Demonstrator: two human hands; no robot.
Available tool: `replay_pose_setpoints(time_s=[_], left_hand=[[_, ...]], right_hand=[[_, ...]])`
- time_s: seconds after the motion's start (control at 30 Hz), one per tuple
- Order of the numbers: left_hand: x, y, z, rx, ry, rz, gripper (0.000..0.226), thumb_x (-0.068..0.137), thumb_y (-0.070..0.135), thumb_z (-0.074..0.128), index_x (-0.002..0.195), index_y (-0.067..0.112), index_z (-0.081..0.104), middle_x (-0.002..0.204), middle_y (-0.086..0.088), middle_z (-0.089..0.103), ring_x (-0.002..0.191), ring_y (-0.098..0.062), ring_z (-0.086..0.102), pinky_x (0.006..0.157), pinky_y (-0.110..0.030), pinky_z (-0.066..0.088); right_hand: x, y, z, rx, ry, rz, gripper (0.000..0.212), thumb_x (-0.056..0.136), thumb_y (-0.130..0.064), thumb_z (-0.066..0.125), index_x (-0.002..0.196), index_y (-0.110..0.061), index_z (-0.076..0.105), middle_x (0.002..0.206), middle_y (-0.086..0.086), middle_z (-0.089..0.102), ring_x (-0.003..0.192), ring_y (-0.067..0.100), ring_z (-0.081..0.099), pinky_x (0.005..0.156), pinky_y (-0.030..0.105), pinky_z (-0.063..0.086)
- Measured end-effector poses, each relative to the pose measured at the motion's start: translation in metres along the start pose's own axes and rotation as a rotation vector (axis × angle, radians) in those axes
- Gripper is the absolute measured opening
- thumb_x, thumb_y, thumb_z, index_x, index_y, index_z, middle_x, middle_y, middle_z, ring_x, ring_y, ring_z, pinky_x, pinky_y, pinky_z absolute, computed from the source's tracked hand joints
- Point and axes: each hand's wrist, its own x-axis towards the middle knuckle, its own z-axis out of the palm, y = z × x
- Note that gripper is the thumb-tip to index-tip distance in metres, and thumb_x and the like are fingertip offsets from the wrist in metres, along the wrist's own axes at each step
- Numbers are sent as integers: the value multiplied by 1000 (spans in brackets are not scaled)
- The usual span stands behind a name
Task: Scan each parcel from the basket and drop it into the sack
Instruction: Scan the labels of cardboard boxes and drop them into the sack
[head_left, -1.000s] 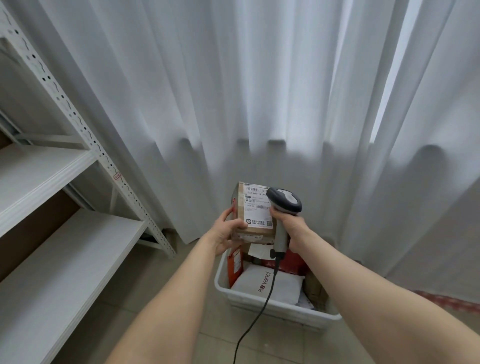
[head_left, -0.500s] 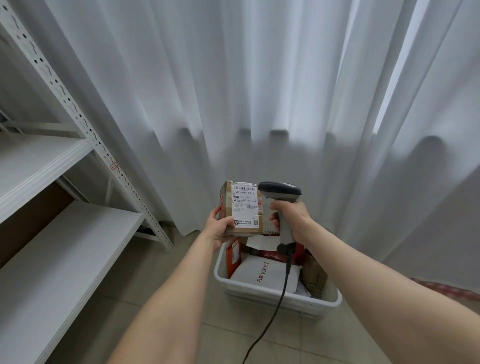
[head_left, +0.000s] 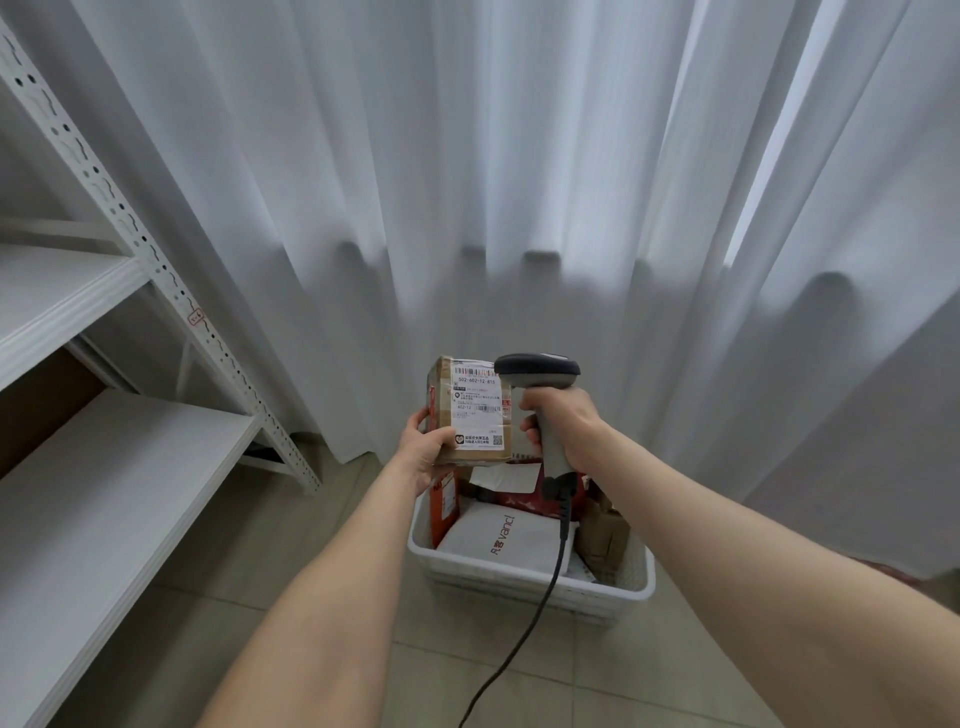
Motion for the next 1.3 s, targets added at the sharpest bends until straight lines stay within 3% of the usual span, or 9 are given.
replay_pose_setpoints(time_s=[0.63,0.93,1.1,1.23,1.3], left_hand=[[4,-8,-4,50,26,17,82,77,-8,61,145,27,30,124,-16,59,97,-32,67,82,-50,57],[-7,-6,-10,38,22,-16,76,80,-2,60,145,24,30,119,-13,61,93,-29,64,72,-44,57],[-38,-6,-28,105,34,-24,52,84,17,56,135,15,45,107,-9,62,86,-19,57,60,-32,42],[-75,-14,-55,64,79,-20,23,87,25,54,106,13,58,87,-6,64,80,-18,58,68,-31,49],[-97,-22,-70,25,104,-12,19,87,25,56,101,13,58,84,-5,64,79,-17,59,69,-31,52]], right_hand=[[-11,-8,10,54,1,70,5,84,-2,55,81,-6,55,57,6,54,42,15,47,44,21,41],[-9,2,12,73,34,56,5,89,-7,62,90,-5,58,70,13,65,52,16,54,55,28,49],[-10,23,20,120,89,50,13,87,-9,67,97,-6,59,80,10,65,65,19,59,62,30,53],[-25,45,33,104,43,27,31,86,-12,70,112,-9,53,88,8,60,74,21,57,64,35,51],[-39,58,40,92,-4,10,33,86,-13,70,113,-11,52,91,8,60,78,21,58,74,40,55]])
